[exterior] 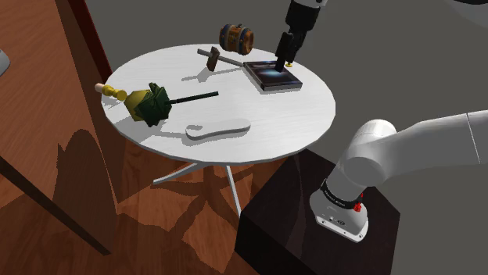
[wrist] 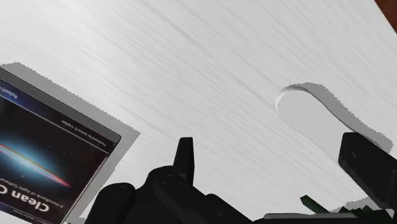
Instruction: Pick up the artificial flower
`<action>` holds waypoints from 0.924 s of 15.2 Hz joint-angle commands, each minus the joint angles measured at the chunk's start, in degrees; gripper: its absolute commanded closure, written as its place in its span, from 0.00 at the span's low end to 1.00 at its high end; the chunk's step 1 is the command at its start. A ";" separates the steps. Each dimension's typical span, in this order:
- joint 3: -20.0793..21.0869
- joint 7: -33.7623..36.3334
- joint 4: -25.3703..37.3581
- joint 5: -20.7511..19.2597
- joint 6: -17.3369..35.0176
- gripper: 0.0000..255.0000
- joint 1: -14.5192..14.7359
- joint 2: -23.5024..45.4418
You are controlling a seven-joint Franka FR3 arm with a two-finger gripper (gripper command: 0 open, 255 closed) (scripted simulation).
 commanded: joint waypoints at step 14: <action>5.81 -4.40 21.59 -0.77 2.22 0.00 5.12 31.75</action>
